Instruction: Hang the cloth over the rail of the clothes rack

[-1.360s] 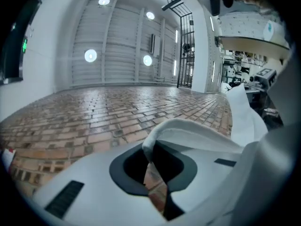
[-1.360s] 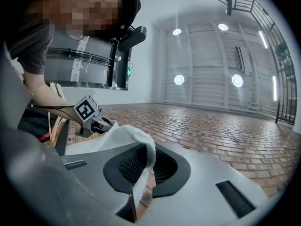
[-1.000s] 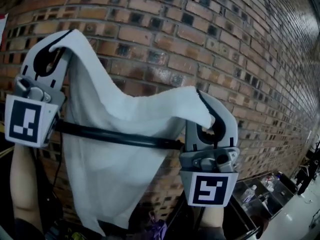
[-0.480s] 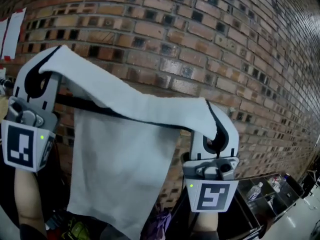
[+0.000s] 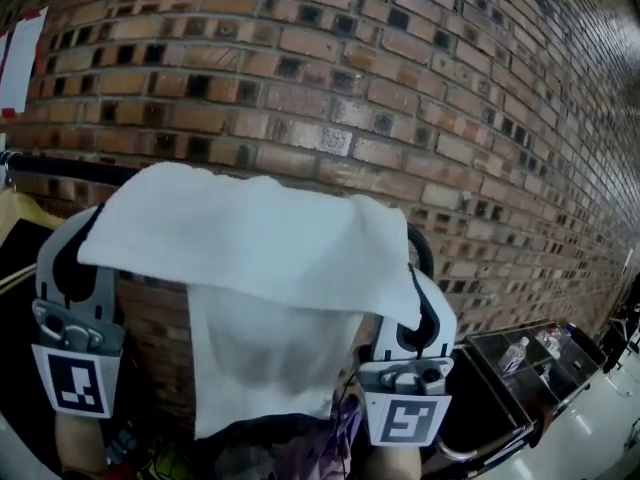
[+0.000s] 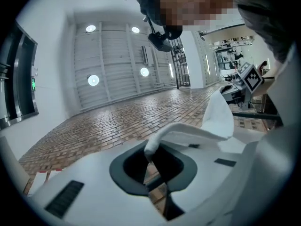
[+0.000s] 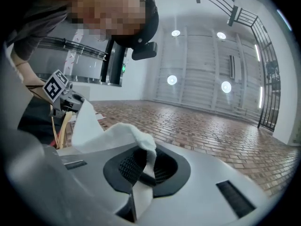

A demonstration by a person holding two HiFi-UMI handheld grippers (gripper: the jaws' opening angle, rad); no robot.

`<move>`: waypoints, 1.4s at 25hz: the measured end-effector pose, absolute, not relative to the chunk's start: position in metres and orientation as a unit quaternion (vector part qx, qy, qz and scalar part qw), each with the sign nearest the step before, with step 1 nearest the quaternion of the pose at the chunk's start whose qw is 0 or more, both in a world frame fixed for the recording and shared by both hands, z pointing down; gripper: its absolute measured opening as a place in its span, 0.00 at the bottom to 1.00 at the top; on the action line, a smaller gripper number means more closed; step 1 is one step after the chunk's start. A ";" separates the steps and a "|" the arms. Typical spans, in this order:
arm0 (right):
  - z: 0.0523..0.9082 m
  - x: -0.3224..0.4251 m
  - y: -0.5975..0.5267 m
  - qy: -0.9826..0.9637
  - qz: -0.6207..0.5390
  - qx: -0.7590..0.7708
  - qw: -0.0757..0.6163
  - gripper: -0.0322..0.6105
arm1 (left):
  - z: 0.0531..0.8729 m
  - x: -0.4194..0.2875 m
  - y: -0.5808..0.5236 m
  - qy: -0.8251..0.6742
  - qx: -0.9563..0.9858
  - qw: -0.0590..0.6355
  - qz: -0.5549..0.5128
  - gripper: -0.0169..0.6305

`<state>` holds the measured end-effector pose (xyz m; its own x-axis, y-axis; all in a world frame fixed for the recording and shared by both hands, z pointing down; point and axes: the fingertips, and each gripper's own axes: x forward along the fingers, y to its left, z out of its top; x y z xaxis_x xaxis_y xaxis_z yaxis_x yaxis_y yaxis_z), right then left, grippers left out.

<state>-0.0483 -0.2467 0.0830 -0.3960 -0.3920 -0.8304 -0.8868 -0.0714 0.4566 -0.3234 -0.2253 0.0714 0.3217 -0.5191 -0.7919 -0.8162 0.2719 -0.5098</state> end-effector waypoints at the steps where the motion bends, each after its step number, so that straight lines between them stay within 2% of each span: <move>1: 0.090 -0.050 -0.249 0.642 0.531 -0.504 0.229 0.08 | 0.080 -0.327 -0.227 0.566 -0.591 0.560 0.131 0.10; 5: 0.107 -0.053 -0.257 0.644 0.517 -0.521 0.215 0.08 | 0.104 -0.337 -0.225 0.562 -0.594 0.560 0.136 0.10; 12: 0.130 -0.056 -0.266 0.647 0.517 -0.528 0.189 0.08 | 0.140 -0.331 -0.234 0.552 -0.557 0.617 0.067 0.10; 17: 0.150 -0.051 -0.269 0.652 0.528 -0.518 0.168 0.08 | 0.164 -0.333 -0.238 0.570 -0.556 0.601 0.067 0.10; 35: 0.222 -0.021 -0.273 0.659 0.503 -0.531 0.174 0.08 | 0.242 -0.336 -0.249 0.606 -0.568 0.555 0.033 0.10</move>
<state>-0.0215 -0.2730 0.2220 -0.3744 -0.5255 -0.7639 -0.8757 -0.0706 0.4777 -0.3364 -0.2491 0.2420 0.2631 -0.6523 -0.7108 -0.7259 0.3515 -0.5912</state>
